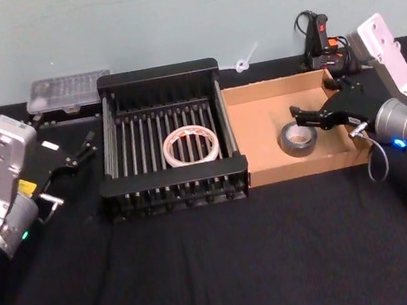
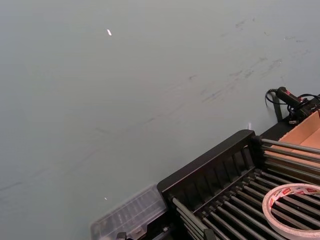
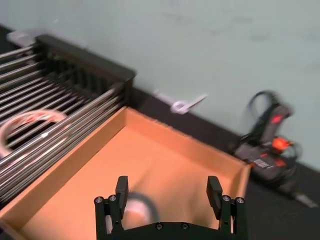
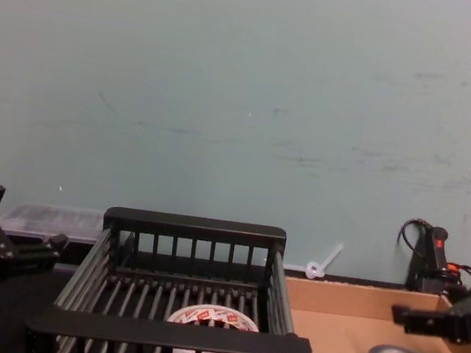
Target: Pick up the white tape and place it into the black box , Pick up the silver tape and place it into the brown box.
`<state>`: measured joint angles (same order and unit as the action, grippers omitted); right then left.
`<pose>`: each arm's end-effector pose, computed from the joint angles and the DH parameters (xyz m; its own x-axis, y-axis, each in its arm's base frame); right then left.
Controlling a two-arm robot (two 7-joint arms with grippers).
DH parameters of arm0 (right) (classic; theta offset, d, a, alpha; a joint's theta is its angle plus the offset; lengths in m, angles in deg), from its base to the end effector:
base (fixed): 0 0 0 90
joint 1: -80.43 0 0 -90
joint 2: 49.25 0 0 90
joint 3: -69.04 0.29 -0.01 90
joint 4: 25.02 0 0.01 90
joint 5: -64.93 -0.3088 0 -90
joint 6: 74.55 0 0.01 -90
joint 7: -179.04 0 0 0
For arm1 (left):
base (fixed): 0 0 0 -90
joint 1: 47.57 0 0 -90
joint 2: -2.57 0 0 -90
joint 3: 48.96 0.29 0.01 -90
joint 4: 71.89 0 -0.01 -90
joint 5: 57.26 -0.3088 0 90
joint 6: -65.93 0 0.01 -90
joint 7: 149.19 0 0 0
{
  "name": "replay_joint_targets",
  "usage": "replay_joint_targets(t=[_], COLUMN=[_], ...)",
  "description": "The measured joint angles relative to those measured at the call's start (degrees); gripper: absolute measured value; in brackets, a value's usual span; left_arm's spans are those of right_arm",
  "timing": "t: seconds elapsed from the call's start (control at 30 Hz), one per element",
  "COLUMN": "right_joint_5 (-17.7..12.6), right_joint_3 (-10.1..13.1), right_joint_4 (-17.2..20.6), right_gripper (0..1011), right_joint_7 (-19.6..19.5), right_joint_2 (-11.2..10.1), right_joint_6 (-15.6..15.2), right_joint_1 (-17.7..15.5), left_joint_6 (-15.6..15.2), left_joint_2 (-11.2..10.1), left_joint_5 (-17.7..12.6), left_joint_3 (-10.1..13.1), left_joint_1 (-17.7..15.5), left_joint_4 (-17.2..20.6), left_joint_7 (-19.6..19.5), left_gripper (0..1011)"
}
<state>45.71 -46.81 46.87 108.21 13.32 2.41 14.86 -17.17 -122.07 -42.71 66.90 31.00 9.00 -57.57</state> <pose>0.4257 -0.0643 -0.2656 0.5326 -0.8337 0.1461 0.8149 0.4584 -0.3547 0.3581 0.0827 -0.3023 0.2922 0.8804 0.3736 -0.9553 0.2872 0.0705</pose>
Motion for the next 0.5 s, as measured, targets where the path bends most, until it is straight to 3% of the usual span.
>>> replay_joint_targets(t=[0.2, 0.23, 0.3, 0.5], right_joint_5=[5.67, 5.67, 7.23, 8.53], right_joint_3=[1.97, 1.97, 2.84, 4.19], right_joint_4=[1.93, 1.93, 2.13, 2.15], right_gripper=[1000, 1000, 1000, 1000], right_joint_7=[-9.84, -9.84, -12.59, -14.85], right_joint_2=[1.55, 1.55, 2.11, 2.72], right_joint_6=[9.58, 9.58, 13.02, 16.07], right_joint_1=[-4.87, -4.87, -6.57, -8.65], left_joint_6=[0.00, 0.00, 0.00, 0.00], left_joint_2=[0.00, 0.00, 0.00, 0.00], left_joint_5=[0.00, 0.00, 0.00, 0.00], left_joint_3=[0.00, 0.00, 0.00, 0.00], left_joint_1=[0.00, 0.00, 0.00, 0.00], left_joint_4=[0.00, 0.00, 0.00, 0.00], left_joint_7=[0.00, 0.00, 0.00, 0.00], left_gripper=[1001, 1001, 1002, 1001])
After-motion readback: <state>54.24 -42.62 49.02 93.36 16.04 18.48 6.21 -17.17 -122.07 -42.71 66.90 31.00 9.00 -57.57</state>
